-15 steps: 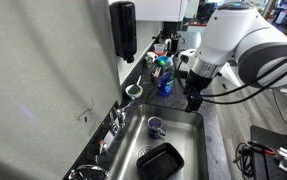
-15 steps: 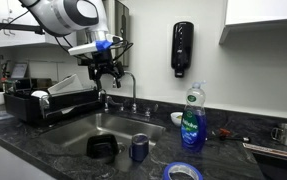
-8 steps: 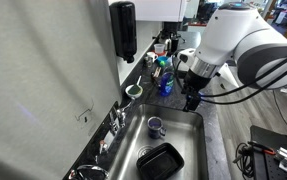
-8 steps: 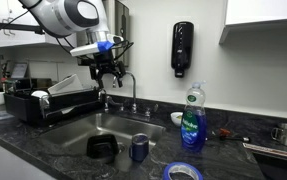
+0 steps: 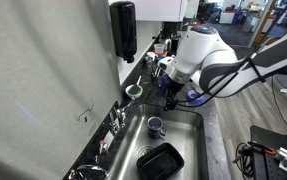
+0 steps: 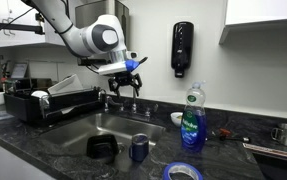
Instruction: Open the tap
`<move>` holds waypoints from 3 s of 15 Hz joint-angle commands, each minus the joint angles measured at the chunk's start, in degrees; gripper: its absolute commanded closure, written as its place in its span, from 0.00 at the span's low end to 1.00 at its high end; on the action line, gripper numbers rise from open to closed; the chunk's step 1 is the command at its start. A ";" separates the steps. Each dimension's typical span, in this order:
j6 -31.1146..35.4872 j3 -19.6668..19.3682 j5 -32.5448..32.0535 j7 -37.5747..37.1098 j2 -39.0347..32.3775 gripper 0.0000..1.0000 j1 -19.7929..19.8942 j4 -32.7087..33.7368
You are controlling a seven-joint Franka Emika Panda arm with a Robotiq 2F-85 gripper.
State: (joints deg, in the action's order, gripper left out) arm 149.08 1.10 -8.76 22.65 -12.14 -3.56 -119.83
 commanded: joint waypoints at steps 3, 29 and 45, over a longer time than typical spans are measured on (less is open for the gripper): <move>-0.52 1.67 -1.18 7.51 -9.76 0.00 3.12 12.08; -0.04 6.55 -0.04 28.53 -27.78 0.00 9.07 32.82; -6.15 6.46 -1.34 30.90 -37.54 0.00 6.47 45.94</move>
State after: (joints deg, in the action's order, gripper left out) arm 146.93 7.99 -9.51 52.10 -48.14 3.57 -77.14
